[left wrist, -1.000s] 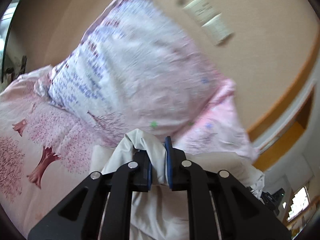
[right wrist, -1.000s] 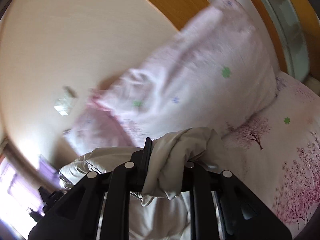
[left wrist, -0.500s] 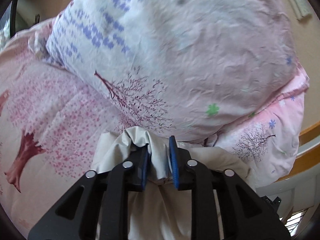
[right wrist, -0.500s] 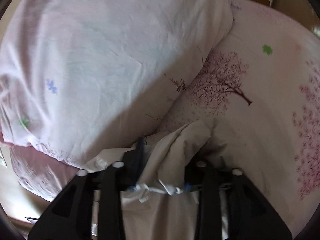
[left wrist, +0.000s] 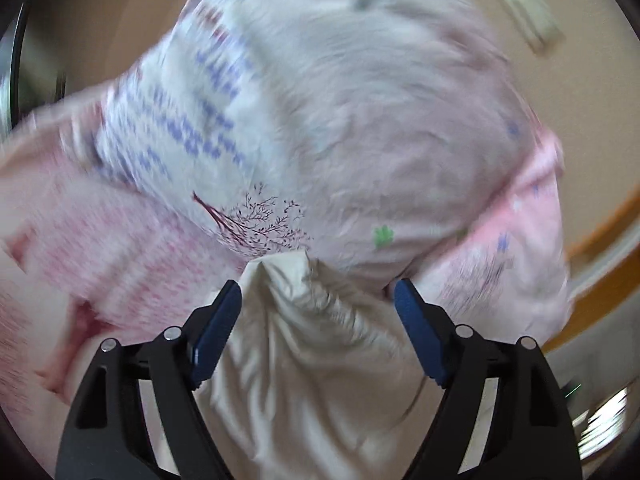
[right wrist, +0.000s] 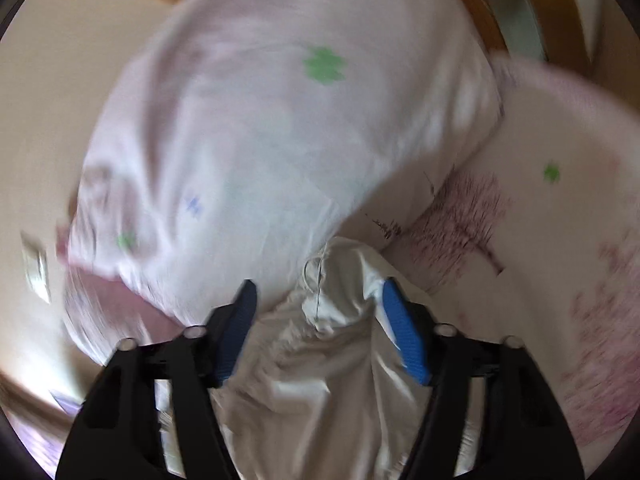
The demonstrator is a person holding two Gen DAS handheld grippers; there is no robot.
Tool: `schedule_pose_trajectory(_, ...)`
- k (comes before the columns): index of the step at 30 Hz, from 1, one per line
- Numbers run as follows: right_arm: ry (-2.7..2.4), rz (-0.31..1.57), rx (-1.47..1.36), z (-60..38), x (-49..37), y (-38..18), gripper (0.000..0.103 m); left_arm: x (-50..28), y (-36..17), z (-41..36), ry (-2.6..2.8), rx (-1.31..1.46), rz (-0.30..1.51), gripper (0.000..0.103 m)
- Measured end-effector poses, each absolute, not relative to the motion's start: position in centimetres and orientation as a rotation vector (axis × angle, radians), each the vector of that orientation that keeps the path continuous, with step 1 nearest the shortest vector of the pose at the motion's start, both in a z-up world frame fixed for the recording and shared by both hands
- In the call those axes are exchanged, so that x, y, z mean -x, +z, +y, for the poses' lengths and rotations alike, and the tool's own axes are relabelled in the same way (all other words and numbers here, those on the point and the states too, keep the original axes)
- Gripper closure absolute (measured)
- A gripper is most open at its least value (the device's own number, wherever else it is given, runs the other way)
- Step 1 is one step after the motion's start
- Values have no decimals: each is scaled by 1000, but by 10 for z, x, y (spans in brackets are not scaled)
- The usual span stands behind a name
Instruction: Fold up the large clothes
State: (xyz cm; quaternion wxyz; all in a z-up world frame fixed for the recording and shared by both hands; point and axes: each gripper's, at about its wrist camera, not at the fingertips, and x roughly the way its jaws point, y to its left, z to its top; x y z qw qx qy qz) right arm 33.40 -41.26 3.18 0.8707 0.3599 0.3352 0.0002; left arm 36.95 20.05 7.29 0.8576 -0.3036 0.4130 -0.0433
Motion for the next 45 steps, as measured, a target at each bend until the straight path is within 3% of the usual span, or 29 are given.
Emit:
schedule_pose_trajectory(3,123,741,-541,-371,-323,40,70,-337,93,162,-146,399,834,25)
schedule_pose_trajectory(6,194,755,-358,-324,-306,42,75,-315,101,131,-209,276,826,24)
schedule_pose_trajectory(12,202,818,-221,-279,-315,28,75,-309,83,80,-182,12,850,24)
schedule_pose_trajectory(27,47,1186,-356,-281,-417,-38,78,-374,25,103,-61,111,1063,28)
schedule_pose_trajectory(29,79,1176,-352,-283,-413,-35,78,-371,28,102,-64,124,1061,28)
schedule_pose_trajectory(38,113,805,-421,-352,-289,5,76,-296,60,146,-180,271,891,29)
schedule_pose_trajectory(45,45,828,-482,-383,-261,-21,77,-284,45,153,-132,242,916,29)
